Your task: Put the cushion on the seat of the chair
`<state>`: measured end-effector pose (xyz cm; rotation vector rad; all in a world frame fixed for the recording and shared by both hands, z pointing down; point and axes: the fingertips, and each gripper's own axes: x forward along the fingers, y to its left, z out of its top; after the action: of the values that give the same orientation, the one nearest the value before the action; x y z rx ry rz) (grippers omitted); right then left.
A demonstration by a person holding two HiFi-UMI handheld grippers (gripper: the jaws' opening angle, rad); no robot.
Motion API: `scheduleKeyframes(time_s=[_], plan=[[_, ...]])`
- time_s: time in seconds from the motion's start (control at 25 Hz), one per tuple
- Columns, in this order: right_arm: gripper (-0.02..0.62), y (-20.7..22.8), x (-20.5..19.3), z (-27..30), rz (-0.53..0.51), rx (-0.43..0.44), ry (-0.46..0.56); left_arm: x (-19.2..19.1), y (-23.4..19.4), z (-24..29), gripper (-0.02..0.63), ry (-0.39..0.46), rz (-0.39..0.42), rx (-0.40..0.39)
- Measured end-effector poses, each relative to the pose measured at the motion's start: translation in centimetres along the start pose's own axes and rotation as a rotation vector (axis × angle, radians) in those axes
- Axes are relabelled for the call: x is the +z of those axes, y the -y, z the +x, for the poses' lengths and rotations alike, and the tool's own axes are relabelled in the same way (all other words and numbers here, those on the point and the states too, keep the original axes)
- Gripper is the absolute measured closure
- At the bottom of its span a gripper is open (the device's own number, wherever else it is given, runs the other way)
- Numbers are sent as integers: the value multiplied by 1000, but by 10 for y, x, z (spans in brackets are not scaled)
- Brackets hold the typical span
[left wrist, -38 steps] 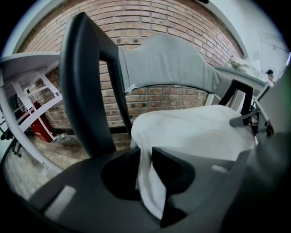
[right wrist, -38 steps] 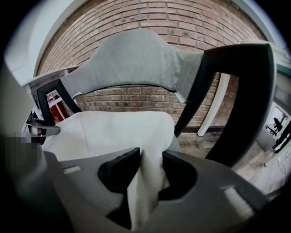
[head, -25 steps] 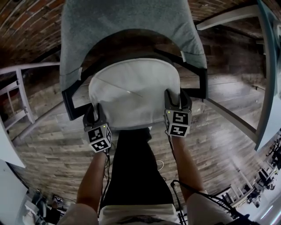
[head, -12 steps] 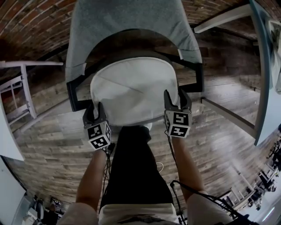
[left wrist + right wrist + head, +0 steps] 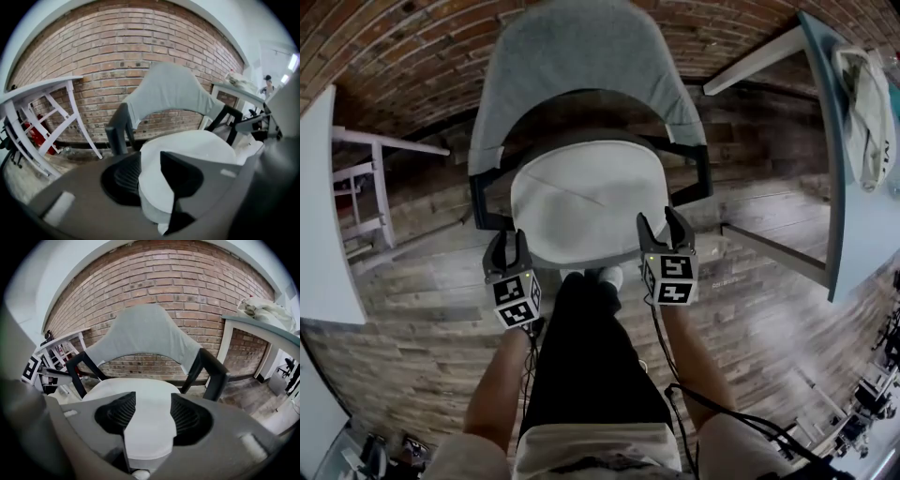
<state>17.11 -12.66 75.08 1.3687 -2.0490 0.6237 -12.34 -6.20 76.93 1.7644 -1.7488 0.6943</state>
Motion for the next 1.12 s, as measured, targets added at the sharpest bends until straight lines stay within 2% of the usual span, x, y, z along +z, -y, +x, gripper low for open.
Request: scheduleKeyframes(time_s=[0.36, 0.64, 0.72, 0.84, 0.92, 1.12], plan=[[370, -36, 110, -99, 4, 85, 94, 129, 25, -100, 511, 123, 77, -70], [375, -57, 215, -183, 6, 145, 240, 244, 54, -179, 511, 278, 96, -147], [421, -65, 237, -206, 2, 157, 269, 272, 64, -202, 511, 317, 108, -183], [432, -78, 265, -238, -14, 175, 300, 305, 78, -235, 512, 364, 128, -237], [505, -83, 283, -258, -30, 164, 330, 324, 83, -254, 514, 397, 138, -262], [594, -87, 321, -304, -29, 142, 426, 359, 87, -298, 552, 473, 155, -281]])
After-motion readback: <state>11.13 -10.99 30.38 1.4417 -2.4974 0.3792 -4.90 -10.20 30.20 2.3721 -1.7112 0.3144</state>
